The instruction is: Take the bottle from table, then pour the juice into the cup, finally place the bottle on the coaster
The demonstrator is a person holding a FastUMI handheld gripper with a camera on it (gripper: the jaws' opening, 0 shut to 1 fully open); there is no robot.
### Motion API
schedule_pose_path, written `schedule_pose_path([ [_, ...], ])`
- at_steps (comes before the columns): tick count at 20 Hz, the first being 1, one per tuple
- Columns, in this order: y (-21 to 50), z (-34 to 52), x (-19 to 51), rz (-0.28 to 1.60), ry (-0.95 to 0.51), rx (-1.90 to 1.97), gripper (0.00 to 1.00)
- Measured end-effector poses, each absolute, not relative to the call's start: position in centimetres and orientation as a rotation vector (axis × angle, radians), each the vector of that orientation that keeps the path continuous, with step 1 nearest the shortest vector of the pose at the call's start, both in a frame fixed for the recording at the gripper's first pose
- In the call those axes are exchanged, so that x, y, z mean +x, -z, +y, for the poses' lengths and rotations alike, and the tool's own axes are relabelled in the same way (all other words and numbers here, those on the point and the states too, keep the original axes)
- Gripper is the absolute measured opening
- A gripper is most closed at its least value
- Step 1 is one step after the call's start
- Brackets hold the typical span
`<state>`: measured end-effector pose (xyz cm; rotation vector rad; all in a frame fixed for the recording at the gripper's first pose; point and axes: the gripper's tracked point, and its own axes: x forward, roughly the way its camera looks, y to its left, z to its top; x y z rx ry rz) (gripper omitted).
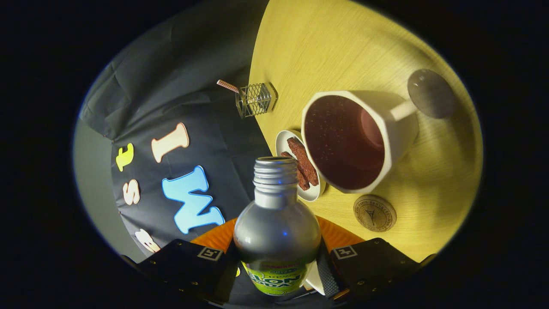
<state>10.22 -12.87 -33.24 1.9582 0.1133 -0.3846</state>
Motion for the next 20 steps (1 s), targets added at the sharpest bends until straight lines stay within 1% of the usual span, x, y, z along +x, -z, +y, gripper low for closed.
schedule_pose_path([
  [13,31.9,-12.0,9.6,0.174,0.256,1.674,0.78],
  [20,31.5,-11.2,8.9,0.186,0.225,1.429,0.78],
])
